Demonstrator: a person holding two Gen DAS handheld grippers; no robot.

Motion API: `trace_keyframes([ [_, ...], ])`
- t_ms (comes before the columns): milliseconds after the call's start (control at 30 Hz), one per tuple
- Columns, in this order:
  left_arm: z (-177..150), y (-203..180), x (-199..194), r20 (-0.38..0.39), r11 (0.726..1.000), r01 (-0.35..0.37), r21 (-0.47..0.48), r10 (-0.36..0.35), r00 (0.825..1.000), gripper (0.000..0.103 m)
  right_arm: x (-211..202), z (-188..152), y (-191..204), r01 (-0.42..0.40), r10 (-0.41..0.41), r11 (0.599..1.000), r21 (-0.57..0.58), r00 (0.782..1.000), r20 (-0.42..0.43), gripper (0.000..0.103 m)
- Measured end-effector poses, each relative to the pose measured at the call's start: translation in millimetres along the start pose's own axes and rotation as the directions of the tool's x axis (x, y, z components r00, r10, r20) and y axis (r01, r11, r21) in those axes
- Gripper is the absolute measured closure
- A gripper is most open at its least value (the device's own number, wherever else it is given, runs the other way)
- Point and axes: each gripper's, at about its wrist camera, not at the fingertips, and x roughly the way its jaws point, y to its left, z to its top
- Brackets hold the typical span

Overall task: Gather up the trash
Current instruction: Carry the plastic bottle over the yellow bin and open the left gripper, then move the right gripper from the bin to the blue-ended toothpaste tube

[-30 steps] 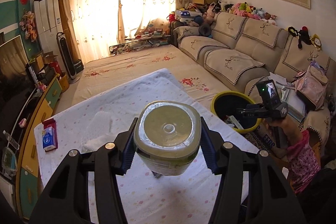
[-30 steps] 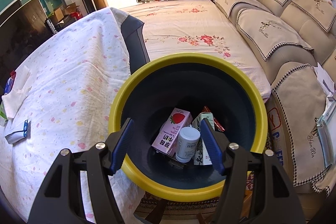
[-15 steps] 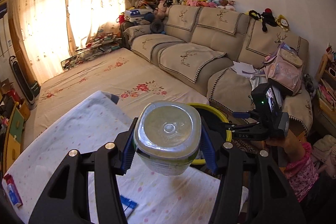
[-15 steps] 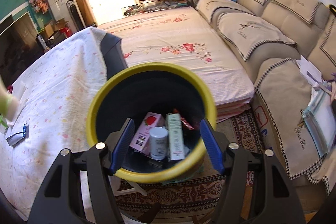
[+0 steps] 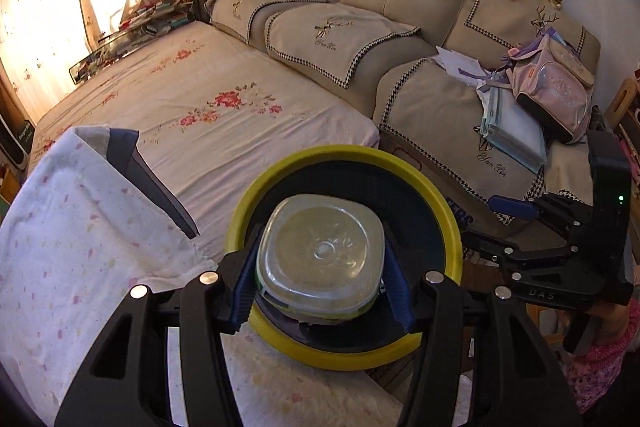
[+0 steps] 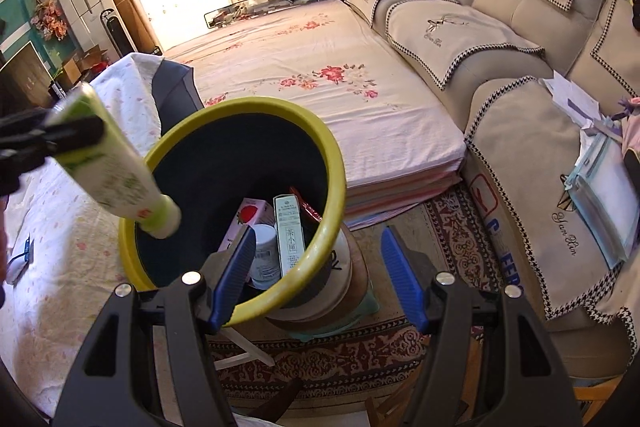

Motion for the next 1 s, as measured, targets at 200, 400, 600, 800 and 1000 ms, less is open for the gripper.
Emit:
trace_keyframes([
  [200, -11, 8, -25, 0.046, 0.999, -0.012, -0.05, 0.014, 0.999, 0.021, -3, -2, 4, -0.009, 0.01, 1.0, -0.006, 1.0, 0.006, 0.04],
  [400, -45, 22, -114, 0.167, 0.993, -0.028, -0.115, 0.047, 0.985, 0.006, -4, -3, 17, -0.027, 0.027, 0.999, -0.027, 1.0, 0.004, 0.04],
  [600, -113, 51, -204, 0.276, 0.966, -0.019, -0.259, 0.093, 0.957, 0.005, -11, -5, 45, -0.06, 0.061, 0.995, -0.081, 0.998, 0.007, 0.04],
  [800, -198, 78, -281, 0.306, 0.896, -0.197, -0.397, 0.332, 0.892, 0.005, -14, -9, 96, -0.114, 0.114, 0.978, -0.177, 0.993, -0.007, 0.039],
  [1000, -278, 102, -333, 0.253, 0.787, -0.345, -0.512, 0.522, 0.815, 0.005, -12, -16, 167, -0.186, 0.18, 0.935, -0.302, 0.982, -0.049, 0.039],
])
